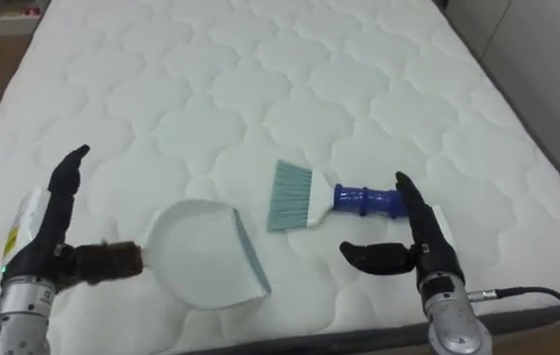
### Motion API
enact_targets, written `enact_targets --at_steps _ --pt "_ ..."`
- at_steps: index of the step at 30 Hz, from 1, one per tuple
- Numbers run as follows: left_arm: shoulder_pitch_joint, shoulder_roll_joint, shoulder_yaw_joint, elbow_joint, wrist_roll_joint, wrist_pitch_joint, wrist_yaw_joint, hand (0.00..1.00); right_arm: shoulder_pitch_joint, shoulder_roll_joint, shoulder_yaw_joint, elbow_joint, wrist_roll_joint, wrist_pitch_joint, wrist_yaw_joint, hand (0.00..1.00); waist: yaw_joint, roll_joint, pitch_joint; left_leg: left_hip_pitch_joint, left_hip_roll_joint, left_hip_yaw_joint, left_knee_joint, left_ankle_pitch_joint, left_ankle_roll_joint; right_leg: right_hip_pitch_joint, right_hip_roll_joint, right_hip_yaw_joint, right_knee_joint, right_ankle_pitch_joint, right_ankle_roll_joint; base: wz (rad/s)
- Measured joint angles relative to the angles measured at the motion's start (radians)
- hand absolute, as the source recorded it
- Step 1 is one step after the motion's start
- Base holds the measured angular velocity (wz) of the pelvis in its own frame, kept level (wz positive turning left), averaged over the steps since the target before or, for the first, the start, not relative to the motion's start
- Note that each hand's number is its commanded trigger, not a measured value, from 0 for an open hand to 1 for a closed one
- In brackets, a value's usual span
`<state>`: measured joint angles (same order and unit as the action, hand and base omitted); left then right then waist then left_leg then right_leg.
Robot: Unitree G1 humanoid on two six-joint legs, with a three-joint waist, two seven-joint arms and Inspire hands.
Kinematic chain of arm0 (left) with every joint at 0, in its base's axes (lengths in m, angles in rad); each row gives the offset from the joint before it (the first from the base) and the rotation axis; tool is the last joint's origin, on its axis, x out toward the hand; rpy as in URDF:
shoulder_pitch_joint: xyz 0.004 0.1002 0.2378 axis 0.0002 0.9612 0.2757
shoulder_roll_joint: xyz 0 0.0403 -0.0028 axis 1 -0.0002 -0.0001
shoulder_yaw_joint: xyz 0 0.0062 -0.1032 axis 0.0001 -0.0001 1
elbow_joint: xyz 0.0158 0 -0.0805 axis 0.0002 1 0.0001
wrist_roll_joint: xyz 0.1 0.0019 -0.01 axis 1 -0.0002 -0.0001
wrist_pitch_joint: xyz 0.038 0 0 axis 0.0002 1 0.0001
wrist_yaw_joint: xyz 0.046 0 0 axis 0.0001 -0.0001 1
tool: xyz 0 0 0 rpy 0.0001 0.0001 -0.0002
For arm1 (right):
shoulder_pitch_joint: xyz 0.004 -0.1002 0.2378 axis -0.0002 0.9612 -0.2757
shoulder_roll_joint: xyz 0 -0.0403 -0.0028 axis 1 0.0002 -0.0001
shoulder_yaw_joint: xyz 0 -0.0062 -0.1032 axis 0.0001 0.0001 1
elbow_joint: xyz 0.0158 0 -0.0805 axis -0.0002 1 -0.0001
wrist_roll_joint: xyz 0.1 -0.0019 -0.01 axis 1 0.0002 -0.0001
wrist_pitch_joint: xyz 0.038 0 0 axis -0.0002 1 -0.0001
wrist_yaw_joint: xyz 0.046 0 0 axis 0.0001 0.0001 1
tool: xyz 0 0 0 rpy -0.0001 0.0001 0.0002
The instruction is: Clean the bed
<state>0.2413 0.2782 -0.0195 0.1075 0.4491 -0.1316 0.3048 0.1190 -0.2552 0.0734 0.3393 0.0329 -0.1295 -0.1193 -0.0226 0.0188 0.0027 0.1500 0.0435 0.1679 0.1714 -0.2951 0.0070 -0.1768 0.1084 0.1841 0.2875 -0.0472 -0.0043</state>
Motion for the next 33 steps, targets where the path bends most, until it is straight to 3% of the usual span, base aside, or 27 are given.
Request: enact_targets --at_steps 6,9,14,19,21,25,27,29,33 --pt "-0.001 -0.006 0.028 0.093 -0.128 -0.008 0.090 0.00 0.036 0.003 -0.061 0.029 0.047 -0.003 -0.100 0.00 0.005 0.003 0.0009 0.021 0.008 -0.008 -0.012 0.000 0.000 0.037 0.002 -0.008 -0.036 0.006 0.001 0.05" --pt "0.040 -0.012 0.077 0.113 -0.192 -0.009 0.142 0.00 0.072 0.003 -0.109 0.056 0.119 -0.003 -0.158 0.00 0.005 0.001 -0.0008 0.029 0.012 -0.007 -0.026 0.000 0.000 0.038 0.006 -0.009 -0.038 0.006 0.001 0.00" --pt "0.088 -0.036 0.192 0.317 -0.369 -0.027 0.238 0.00 0.098 0.020 -0.256 0.285 0.241 -0.001 -0.244 0.00 0.012 -0.007 -0.0044 0.055 0.021 -0.014 -0.036 0.000 0.000 0.062 0.016 -0.011 -0.046 0.002 -0.005 0.00" --pt "0.129 -0.045 0.286 0.505 -0.462 -0.024 0.298 0.00 0.113 0.027 -0.376 0.530 0.343 0.003 -0.278 0.00 0.018 -0.016 -0.0040 0.070 0.025 -0.018 -0.045 -0.006 -0.003 0.074 0.016 -0.020 -0.049 0.000 -0.006 0.01" --pt "0.141 -0.047 0.294 0.538 -0.477 -0.022 0.309 0.00 0.127 0.035 -0.379 0.579 0.365 0.022 -0.278 0.00 0.023 -0.021 -0.0022 0.070 0.026 -0.019 -0.046 -0.008 -0.004 0.078 0.016 -0.022 -0.048 0.000 -0.006 0.03" --pt "0.150 -0.051 0.293 0.622 -0.474 -0.022 0.307 0.00 0.133 0.045 -0.379 0.661 0.363 0.024 -0.261 0.00 0.027 -0.023 -0.0015 0.079 0.026 -0.016 -0.043 -0.009 -0.005 0.090 0.016 -0.021 -0.048 0.000 -0.007 0.00" --pt "0.151 -0.051 0.289 0.653 -0.423 -0.014 0.293 0.00 0.131 0.044 -0.371 0.694 0.354 0.028 -0.237 0.00 0.023 -0.022 -0.0013 0.078 0.025 -0.019 -0.041 -0.009 -0.005 0.090 0.016 -0.022 -0.049 0.000 -0.007 0.03" --pt "0.146 -0.052 0.266 0.677 -0.363 0.013 0.261 0.00 0.115 0.044 -0.338 0.757 0.349 0.058 -0.190 0.00 0.019 -0.023 -0.0009 0.073 0.026 -0.025 -0.037 -0.009 -0.005 0.090 0.015 -0.025 -0.049 0.000 -0.007 0.08" --pt "0.123 -0.067 0.244 0.752 -0.356 0.053 0.178 0.00 0.090 0.049 -0.320 0.818 0.335 0.098 -0.111 0.00 0.001 -0.020 0.0001 0.072 0.028 -0.026 -0.038 -0.009 -0.006 0.089 0.015 -0.032 -0.050 0.000 -0.008 0.02"
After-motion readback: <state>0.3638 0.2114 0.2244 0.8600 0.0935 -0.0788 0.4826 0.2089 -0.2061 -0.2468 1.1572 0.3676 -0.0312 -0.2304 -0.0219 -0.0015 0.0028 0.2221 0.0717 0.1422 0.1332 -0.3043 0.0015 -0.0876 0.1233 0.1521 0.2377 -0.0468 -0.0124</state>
